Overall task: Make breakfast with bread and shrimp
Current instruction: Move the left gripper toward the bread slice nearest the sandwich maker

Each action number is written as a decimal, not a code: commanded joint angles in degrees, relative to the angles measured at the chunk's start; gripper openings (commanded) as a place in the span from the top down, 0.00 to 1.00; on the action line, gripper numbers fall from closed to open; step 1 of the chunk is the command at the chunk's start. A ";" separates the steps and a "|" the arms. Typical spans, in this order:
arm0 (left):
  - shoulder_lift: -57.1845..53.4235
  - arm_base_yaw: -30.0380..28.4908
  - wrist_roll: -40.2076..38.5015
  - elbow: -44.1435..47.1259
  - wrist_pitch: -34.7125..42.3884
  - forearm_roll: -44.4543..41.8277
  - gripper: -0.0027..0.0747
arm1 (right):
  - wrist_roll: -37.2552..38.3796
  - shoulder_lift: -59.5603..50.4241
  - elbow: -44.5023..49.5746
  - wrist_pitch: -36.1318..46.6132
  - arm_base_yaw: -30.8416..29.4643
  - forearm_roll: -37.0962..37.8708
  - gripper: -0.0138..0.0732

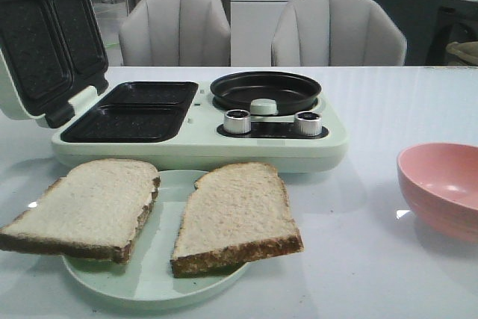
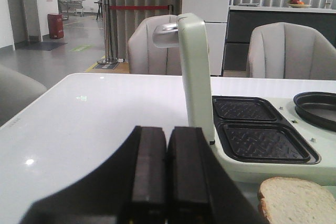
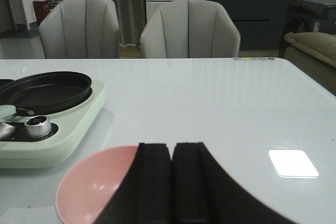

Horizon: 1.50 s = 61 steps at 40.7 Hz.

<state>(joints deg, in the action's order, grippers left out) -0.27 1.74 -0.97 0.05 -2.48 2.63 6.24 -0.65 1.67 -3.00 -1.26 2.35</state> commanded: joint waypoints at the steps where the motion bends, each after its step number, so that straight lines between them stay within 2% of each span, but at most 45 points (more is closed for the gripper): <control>1: -0.96 -0.02 -0.22 1.81 5.00 0.15 0.84 | -0.24 -1.13 -1.02 5.25 0.15 0.54 0.80; 31: -0.96 -0.02 -0.22 1.81 5.00 0.15 0.84 | -0.24 -1.13 -1.02 5.31 0.15 0.54 0.80; 38: -0.96 -0.02 -0.22 0.53 6.55 1.75 0.84 | -0.24 -1.13 -2.61 8.90 0.15 0.35 0.80; 42: -0.96 -0.02 -0.22 -5.01 6.52 1.75 0.84 | -0.24 -1.13 -8.96 6.55 0.15 -0.49 0.80; 47: -0.44 -0.02 -0.12 -14.89 3.93 0.78 0.84 | -0.24 0.29 -19.55 -0.67 0.15 -0.49 0.80; 53: 3.63 -0.02 -0.12 -29.17 -5.71 -0.24 0.83 | -0.24 6.27 -31.60 -9.03 0.15 -0.49 0.80; 61: 13.07 -0.02 -0.12 -42.99 -19.61 -0.24 0.84 | -0.24 17.59 -45.25 -19.49 0.15 -0.49 0.80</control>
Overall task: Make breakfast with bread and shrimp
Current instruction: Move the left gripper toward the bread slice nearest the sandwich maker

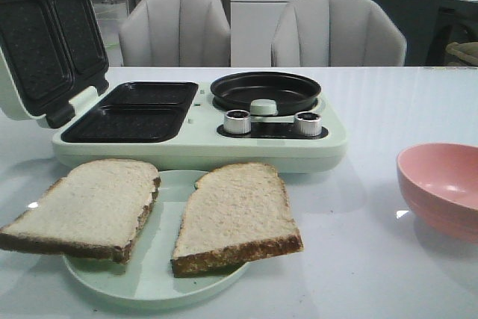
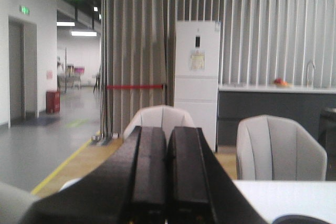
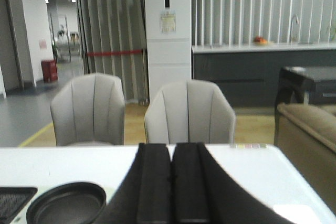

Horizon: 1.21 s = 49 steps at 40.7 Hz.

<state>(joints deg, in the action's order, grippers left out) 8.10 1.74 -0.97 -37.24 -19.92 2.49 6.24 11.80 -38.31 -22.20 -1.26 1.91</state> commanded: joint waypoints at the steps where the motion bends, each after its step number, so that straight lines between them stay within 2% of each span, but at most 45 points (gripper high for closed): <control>1: 5.56 -0.02 -0.12 -6.50 -3.19 -0.10 0.84 | -0.24 6.25 -6.25 -1.79 0.15 -0.06 0.80; 13: 12.75 -0.02 -0.12 -5.86 -12.58 0.01 0.84 | -0.24 19.70 -8.44 -12.98 0.15 -0.06 0.80; 24: 14.19 -0.02 -0.12 0.96 -12.10 0.55 0.84 | -0.24 29.51 -8.44 -21.06 0.15 0.21 0.80; 29: 14.19 -0.02 -0.12 2.82 -13.41 0.55 0.83 | -0.77 32.32 -8.44 -22.28 0.15 0.60 0.78; 31: 14.30 -0.02 -0.12 3.07 -14.14 0.55 0.78 | -1.18 32.86 -8.44 -22.28 0.15 0.60 0.73; 33: 14.56 -0.02 -0.12 3.07 -15.05 0.55 0.68 | -1.25 33.08 -8.44 -22.28 0.15 0.60 0.62; 36: 14.89 -0.02 -0.12 3.07 -15.46 0.18 0.45 | -1.25 33.16 -8.44 -22.28 0.15 0.60 0.39; 38: 14.89 -0.02 -0.12 3.07 -15.46 0.18 0.28 | -1.25 33.16 -8.44 -22.28 0.15 0.60 0.27; 40: 14.89 -0.02 -0.12 3.07 -15.64 0.18 0.19 | -1.25 33.16 -8.44 -22.28 0.15 0.60 0.19; 42: 14.89 0.65 0.97 3.07 -16.09 0.05 0.15 | -1.25 33.16 -8.44 -22.58 0.15 0.60 0.15; 45: 14.89 2.67 4.77 3.07 -16.33 0.05 0.16 | -1.25 33.16 -8.44 -22.72 0.15 0.60 0.14; 49: 14.89 8.17 10.54 3.07 -16.01 -0.08 0.17 | -1.25 33.16 -8.44 -22.72 0.15 0.60 0.14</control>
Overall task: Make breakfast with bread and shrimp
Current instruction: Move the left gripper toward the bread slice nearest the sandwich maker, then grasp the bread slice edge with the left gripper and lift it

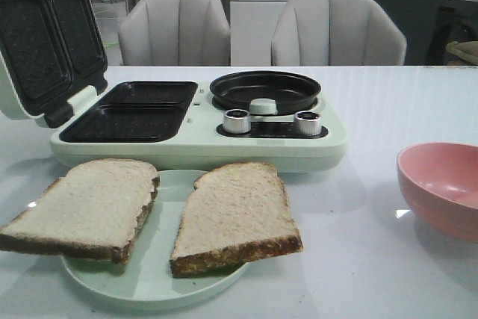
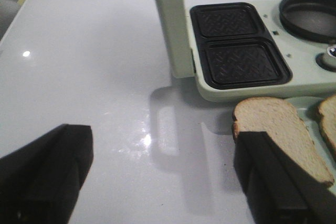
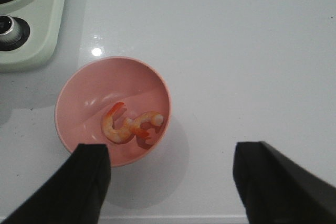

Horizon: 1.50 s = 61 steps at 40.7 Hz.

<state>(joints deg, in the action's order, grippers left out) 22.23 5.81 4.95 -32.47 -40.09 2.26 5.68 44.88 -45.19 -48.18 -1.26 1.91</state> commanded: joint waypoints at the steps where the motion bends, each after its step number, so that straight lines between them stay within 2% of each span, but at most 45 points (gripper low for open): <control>1: 0.76 5.45 6.65 -1.70 4.14 0.15 0.17 | -0.69 0.08 -1.55 3.26 0.15 0.60 0.14; 9: 3.21 17.66 17.41 -1.70 0.41 -1.17 0.17 | -0.69 0.08 -1.55 3.26 0.15 0.60 0.14; 15: 8.15 24.88 17.62 -1.07 -0.73 -9.26 0.17 | -0.69 0.08 -1.55 3.26 0.15 0.60 0.14; 20: 13.11 30.42 17.62 0.11 0.90 -16.83 0.17 | -0.69 0.08 -1.55 3.26 0.15 0.60 0.14; 24: 17.60 34.19 17.62 1.58 3.00 -19.63 0.17 | -0.69 0.08 -1.55 3.26 0.15 0.60 0.14; 34: 28.51 39.20 17.62 2.28 10.54 -23.75 0.21 | -0.69 0.08 -1.55 3.26 0.15 0.60 0.14; 44: 41.77 39.29 17.24 2.28 15.74 -30.30 0.21 | -0.69 0.08 -1.55 3.26 0.15 0.60 0.14; 48: 46.26 39.29 13.20 2.15 17.84 -35.97 0.21 | -0.69 0.08 -1.55 3.26 0.15 0.60 0.14; 56: 53.51 39.29 -8.24 1.90 17.83 -56.05 0.21 | -0.69 0.08 -1.55 3.21 0.15 0.60 0.14; 61: 56.72 39.29 -21.86 1.79 15.07 -68.49 0.21 | -0.69 0.08 -1.55 3.21 0.15 0.60 0.14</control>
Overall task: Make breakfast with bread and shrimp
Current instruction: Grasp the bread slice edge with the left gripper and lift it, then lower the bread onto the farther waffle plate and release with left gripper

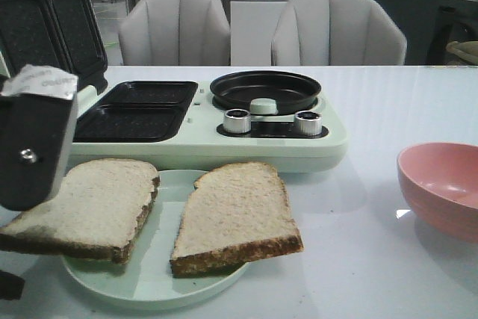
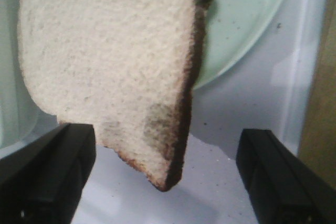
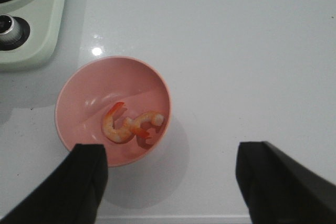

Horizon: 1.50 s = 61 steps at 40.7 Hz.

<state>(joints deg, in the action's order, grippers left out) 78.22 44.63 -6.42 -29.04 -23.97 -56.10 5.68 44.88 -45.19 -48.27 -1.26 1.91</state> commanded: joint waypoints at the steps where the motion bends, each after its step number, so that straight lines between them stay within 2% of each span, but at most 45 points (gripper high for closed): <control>1: 0.85 0.48 -12.89 -1.65 -1.72 -12.06 0.22 | -0.69 0.08 -1.55 3.29 0.15 0.60 0.14; 4: 1.86 0.48 -19.56 -1.65 -3.19 -17.06 0.24 | -0.69 0.08 -1.55 3.29 0.15 0.60 0.14; 6: 2.10 0.48 -20.85 -1.65 -3.42 -18.70 0.27 | -0.69 0.08 -1.55 3.29 0.15 0.60 0.14; 28: 4.54 0.48 -20.99 -1.65 -1.67 -20.68 0.84 | -0.69 0.08 -1.55 3.23 0.15 0.60 0.14; 37: 0.89 0.93 -20.99 -1.65 -3.64 -19.13 0.84 | -0.69 0.08 -1.55 3.23 0.15 0.60 0.14; 48: -11.41 5.16 -20.99 -1.65 -7.99 -21.00 0.84 | -0.69 0.08 -1.55 3.23 0.15 0.60 0.14; 53: -17.62 6.71 -20.99 -1.65 -7.99 -25.12 0.84 | -0.69 0.08 -1.55 3.23 0.15 0.60 0.14; 61: -24.07 7.45 -20.99 -1.76 -7.99 -36.44 0.84 | -0.69 0.08 -1.55 3.23 0.15 0.60 0.14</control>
<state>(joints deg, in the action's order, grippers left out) 56.82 51.60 -26.63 -29.06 -30.81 -85.40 5.68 44.88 -45.19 -48.31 -1.26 1.91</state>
